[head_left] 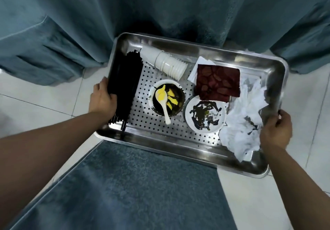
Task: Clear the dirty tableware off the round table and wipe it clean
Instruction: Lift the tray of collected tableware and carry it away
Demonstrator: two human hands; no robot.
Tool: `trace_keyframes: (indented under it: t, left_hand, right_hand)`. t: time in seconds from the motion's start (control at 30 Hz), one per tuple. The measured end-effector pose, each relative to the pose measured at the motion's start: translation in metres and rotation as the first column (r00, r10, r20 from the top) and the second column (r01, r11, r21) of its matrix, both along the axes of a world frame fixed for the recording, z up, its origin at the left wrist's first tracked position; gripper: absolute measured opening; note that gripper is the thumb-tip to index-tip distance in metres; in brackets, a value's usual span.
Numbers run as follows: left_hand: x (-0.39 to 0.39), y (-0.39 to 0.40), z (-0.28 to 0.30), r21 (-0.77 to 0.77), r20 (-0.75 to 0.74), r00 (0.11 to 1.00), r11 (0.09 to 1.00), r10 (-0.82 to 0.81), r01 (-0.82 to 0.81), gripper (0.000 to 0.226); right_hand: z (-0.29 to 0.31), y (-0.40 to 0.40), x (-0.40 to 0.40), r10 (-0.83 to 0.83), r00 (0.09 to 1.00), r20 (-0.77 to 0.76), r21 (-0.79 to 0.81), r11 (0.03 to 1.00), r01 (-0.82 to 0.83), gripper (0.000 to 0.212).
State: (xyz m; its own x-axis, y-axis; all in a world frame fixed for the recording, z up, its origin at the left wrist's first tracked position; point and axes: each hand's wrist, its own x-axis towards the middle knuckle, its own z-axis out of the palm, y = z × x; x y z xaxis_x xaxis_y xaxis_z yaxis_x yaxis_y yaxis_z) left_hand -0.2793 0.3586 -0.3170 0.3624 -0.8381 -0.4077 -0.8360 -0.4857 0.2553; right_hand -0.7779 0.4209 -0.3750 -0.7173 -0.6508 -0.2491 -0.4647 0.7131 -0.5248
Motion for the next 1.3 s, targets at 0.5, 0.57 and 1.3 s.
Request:
trace_keyframes:
  t: [0.5,0.57,1.3]
  left_hand:
    - [0.007,-0.009,0.078,-0.157,-0.047,0.987,0.975,0.151,-0.157,0.034]
    - [0.011,-0.004,0.108,-0.163,-0.050,0.983,0.969,0.179,-0.184,0.035]
    - [0.081,0.092,0.432,-0.371,-0.154,0.864,0.782,0.480,-0.501,0.037]
  right_hand:
    - [0.078,-0.001,-0.008,-0.020,1.000,0.021,-0.256,0.966,0.025,0.039]
    - [0.108,-0.002,-0.005,-0.005,1.000,0.019,-0.262,0.965,0.009,0.039]
    - [0.407,-0.078,0.087,0.312,0.941,0.132,-0.275,0.923,-0.267,0.021]
